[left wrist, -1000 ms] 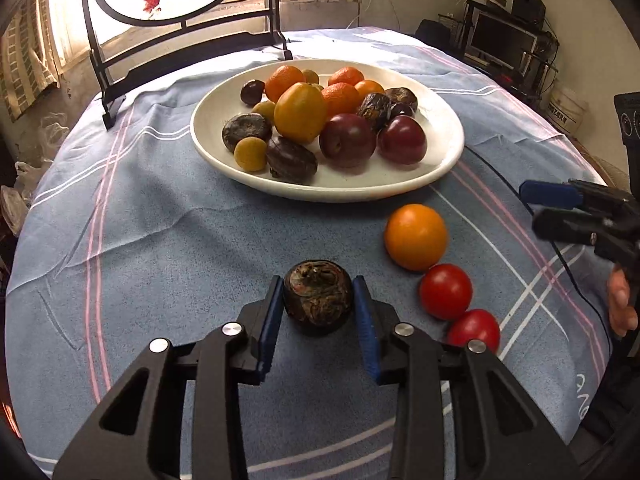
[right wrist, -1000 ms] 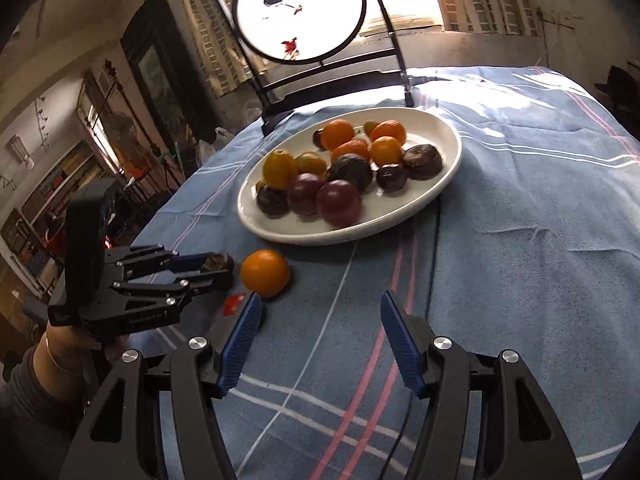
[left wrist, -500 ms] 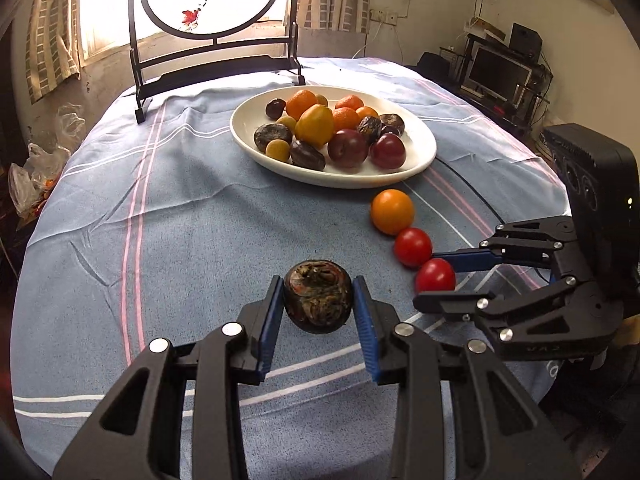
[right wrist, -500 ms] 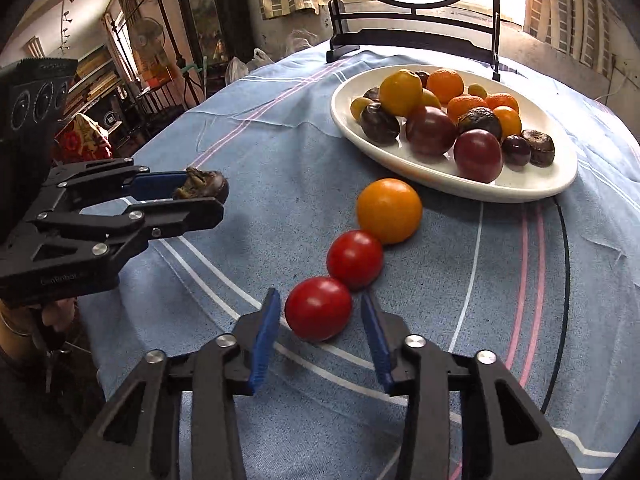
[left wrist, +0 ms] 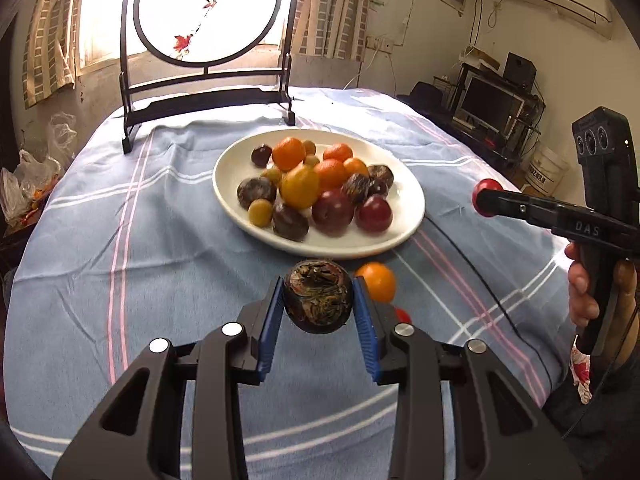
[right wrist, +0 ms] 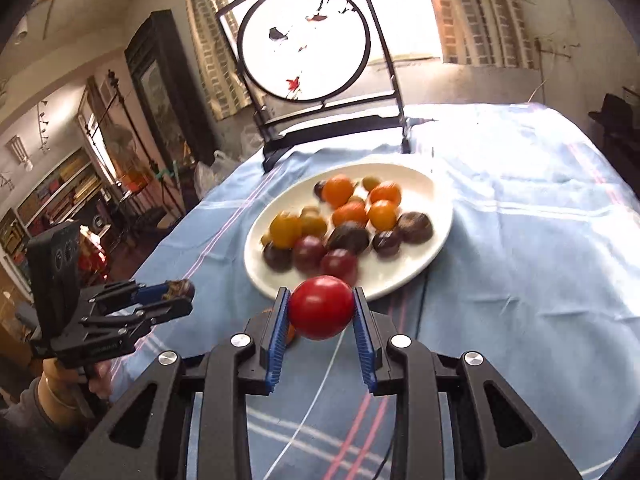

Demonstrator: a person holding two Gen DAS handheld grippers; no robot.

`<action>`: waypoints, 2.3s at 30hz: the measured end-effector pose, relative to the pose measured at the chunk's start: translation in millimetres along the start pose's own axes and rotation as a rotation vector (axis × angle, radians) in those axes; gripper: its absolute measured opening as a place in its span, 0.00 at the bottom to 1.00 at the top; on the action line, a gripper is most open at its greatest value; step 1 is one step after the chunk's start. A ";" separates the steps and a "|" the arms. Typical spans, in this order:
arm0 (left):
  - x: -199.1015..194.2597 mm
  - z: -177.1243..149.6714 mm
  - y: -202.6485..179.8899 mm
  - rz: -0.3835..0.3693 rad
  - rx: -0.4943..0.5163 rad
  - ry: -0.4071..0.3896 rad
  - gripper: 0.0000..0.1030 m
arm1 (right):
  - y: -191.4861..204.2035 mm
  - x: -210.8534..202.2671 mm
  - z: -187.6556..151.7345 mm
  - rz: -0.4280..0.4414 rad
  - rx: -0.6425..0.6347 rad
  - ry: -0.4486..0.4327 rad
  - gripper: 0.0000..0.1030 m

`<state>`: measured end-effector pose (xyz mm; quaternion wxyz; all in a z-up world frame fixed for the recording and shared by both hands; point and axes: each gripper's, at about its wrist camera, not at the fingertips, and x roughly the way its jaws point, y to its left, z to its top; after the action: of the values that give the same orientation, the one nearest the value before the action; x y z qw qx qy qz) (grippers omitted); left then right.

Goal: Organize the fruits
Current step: 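Release the brown fruit onto the plate with the left tool while the right tool releases the tomato there, then grasp the last red tomato with the left tool while the right tool grasps the last orange, then release the tomato onto the plate with the left tool while the right tool releases the orange there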

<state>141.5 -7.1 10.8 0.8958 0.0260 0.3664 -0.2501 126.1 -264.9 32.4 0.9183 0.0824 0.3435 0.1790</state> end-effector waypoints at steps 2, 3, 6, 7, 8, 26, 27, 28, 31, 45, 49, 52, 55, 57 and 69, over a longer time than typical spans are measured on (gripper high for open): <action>12.7 23.9 -3.8 0.004 0.008 -0.011 0.33 | -5.6 13.8 22.0 -0.029 -0.016 -0.025 0.30; 20.2 35.8 -4.0 0.013 0.005 -0.018 0.33 | -7.0 22.5 31.9 -0.037 -0.022 -0.036 0.30; 48.7 70.4 5.2 0.016 -0.038 -0.010 0.33 | -13.2 56.8 57.6 -0.061 -0.024 -0.033 0.30; 58.4 79.0 9.6 0.015 -0.054 -0.001 0.33 | -15.8 69.9 64.9 -0.068 -0.016 -0.024 0.30; 69.3 86.2 13.5 0.010 -0.066 0.017 0.33 | -18.8 81.0 70.7 -0.069 -0.003 -0.017 0.30; 31.9 3.7 -35.7 0.032 0.140 0.094 0.55 | -16.6 39.3 0.3 -0.019 0.059 -0.016 0.58; 30.9 -8.4 -44.1 0.034 0.172 0.111 0.55 | -19.0 32.8 -7.8 -0.021 0.069 -0.029 0.58; 30.8 -18.5 -51.8 0.040 0.199 0.123 0.55 | -21.6 27.2 -15.0 -0.023 0.083 -0.040 0.58; 36.8 -34.1 -61.3 0.045 0.209 0.148 0.54 | -30.4 17.8 -28.6 -0.002 0.134 -0.065 0.58; 43.9 -35.8 -61.2 -0.016 0.102 0.159 0.27 | -15.1 26.5 -45.1 -0.028 0.056 0.045 0.58; 14.0 -41.2 -48.5 0.000 0.083 0.114 0.27 | 13.9 45.4 -41.9 -0.014 -0.045 0.116 0.58; -2.9 -47.2 -31.3 0.020 0.046 0.102 0.27 | 39.9 69.2 -40.4 -0.017 -0.140 0.184 0.58; -13.9 -53.2 -16.2 0.049 0.014 0.094 0.27 | 58.1 95.4 -38.2 -0.032 -0.199 0.246 0.58; -16.7 -56.2 -7.8 0.050 -0.009 0.097 0.27 | 64.6 109.5 -36.2 -0.028 -0.200 0.284 0.53; -17.9 -45.5 -0.9 0.002 -0.036 0.050 0.27 | 22.9 44.8 -31.2 0.033 -0.021 0.141 0.38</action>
<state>100.9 10.2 -10.3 0.8870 0.0165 0.3931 -0.2419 130.6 -225.5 -11.7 0.8895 0.0656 0.4041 0.2030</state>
